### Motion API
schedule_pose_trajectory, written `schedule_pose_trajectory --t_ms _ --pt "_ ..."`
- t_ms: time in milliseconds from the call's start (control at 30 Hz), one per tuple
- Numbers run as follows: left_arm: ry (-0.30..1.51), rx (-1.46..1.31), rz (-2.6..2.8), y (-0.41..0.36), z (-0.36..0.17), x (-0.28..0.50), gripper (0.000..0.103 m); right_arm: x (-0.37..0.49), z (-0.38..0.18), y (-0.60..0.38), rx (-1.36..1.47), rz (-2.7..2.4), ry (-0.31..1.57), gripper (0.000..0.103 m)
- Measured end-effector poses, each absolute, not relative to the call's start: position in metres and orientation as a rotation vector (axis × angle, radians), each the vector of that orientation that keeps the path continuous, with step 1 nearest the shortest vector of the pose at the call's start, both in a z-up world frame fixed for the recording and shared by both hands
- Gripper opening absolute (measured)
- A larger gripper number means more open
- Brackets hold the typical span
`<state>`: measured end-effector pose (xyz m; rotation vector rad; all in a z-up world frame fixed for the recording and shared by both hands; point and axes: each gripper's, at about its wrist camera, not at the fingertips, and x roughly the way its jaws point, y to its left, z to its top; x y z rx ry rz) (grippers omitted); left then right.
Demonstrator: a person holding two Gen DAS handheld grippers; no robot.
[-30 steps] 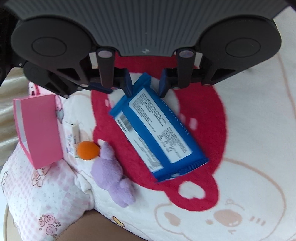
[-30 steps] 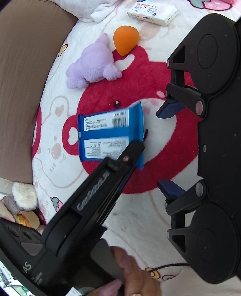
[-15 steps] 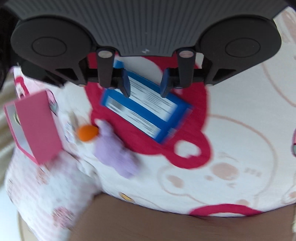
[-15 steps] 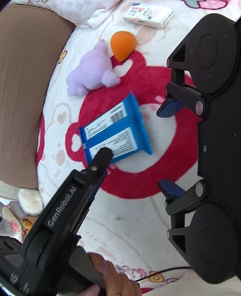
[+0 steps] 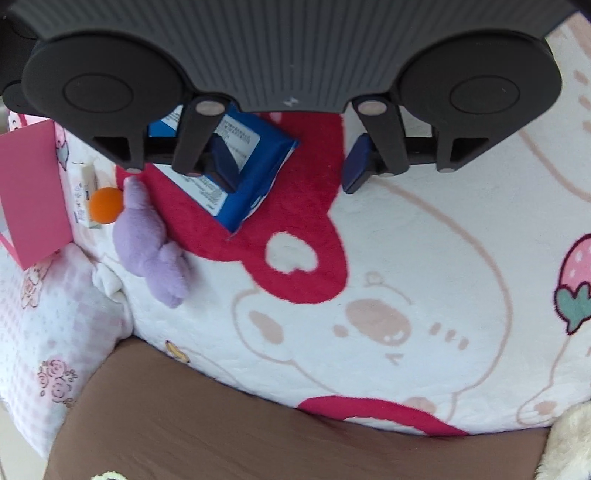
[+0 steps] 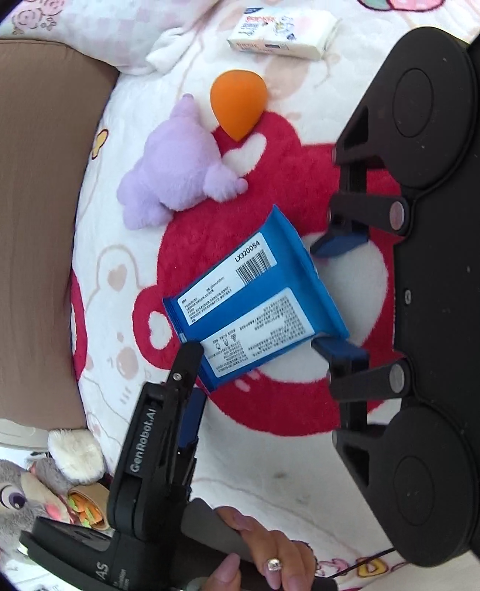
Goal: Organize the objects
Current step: 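Close the left gripper on the blue wipes packet edge, then lift the blue wipes packet with the left gripper off the blanket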
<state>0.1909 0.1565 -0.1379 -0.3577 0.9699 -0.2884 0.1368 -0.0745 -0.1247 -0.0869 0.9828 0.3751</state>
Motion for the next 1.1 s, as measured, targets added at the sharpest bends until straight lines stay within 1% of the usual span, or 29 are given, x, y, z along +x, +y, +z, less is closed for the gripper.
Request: schedule_pose_trajectory --t_ms 33,67,100,133,167,267,333,400,433,467,500,533,600,700,767,833,900,967,1033,1067,1100 --pt "0.963 -0.351 -0.305 0.154 -0.137 0.19 0.059 0.135 -0.124 -0.075 -0.093 0.373 0.978 0.03" --pt "0.962 -0.339 -0.328 0.149 -0.137 0.188 0.057 0.132 -0.122 -0.076 -0.095 0.375 0.974 0.025" --pt "0.966 -0.329 -0.35 0.144 -0.137 0.186 0.045 0.132 -0.122 -0.077 -0.094 0.379 0.973 0.021" --pt "0.977 -0.32 -0.379 0.138 -0.137 0.184 0.036 0.131 -0.121 -0.078 -0.094 0.381 0.967 0.021" --pt "0.985 -0.311 -0.394 0.133 -0.135 0.181 0.032 0.13 -0.119 -0.078 -0.098 0.384 0.959 0.02" --pt "1.019 -0.316 -0.368 0.126 -0.126 0.172 0.024 0.126 -0.116 -0.079 -0.155 0.363 0.95 0.02" --pt "1.069 -0.357 -0.383 0.121 -0.121 0.164 0.025 0.117 -0.109 -0.081 -0.193 0.353 0.969 0.02" --pt "1.099 -0.295 -0.364 0.107 -0.117 0.153 0.024 0.105 -0.102 -0.081 -0.249 0.369 0.983 0.02" --pt "1.108 -0.287 -0.36 0.103 -0.117 0.149 0.024 0.101 -0.1 -0.084 -0.259 0.379 0.991 0.022" --pt "1.119 -0.308 -0.371 0.102 -0.119 0.145 0.024 0.097 -0.099 -0.09 -0.256 0.383 1.006 0.026" --pt "1.135 -0.335 -0.396 0.102 -0.121 0.142 0.025 0.097 -0.101 -0.096 -0.236 0.38 1.022 0.035" --pt "1.153 -0.366 -0.424 0.103 -0.125 0.141 0.025 0.097 -0.103 -0.103 -0.201 0.371 1.032 0.039" --pt "1.177 -0.403 -0.443 0.104 -0.132 0.14 0.025 0.1 -0.105 -0.119 -0.109 0.344 1.051 0.04" --pt "1.171 -0.38 -0.414 0.103 -0.135 0.141 0.026 0.103 -0.103 -0.139 0.056 0.335 1.066 0.041" --pt "1.15 -0.378 -0.394 0.105 -0.133 0.141 0.026 0.103 -0.1 -0.143 0.079 0.315 1.065 0.041" --pt "1.125 -0.371 -0.366 0.106 -0.132 0.142 0.029 0.102 -0.101 -0.14 0.065 0.326 1.052 0.042" --pt "1.116 -0.353 -0.35 0.105 -0.133 0.145 0.037 0.107 -0.105 -0.136 0.038 0.316 1.057 0.043" --pt "1.118 -0.355 -0.353 0.107 -0.134 0.146 0.038 0.111 -0.11 -0.135 0.037 0.285 1.062 0.046" --pt "1.129 -0.381 -0.369 0.107 -0.135 0.146 0.037 0.115 -0.116 -0.141 0.097 0.267 1.08 0.058" --pt "1.14 -0.401 -0.385 0.107 -0.136 0.146 0.036 0.118 -0.119 -0.144 0.131 0.252 1.09 0.058" --pt "1.156 -0.424 -0.399 0.107 -0.138 0.146 0.032 0.12 -0.121 -0.146 0.155 0.252 1.092 0.058"
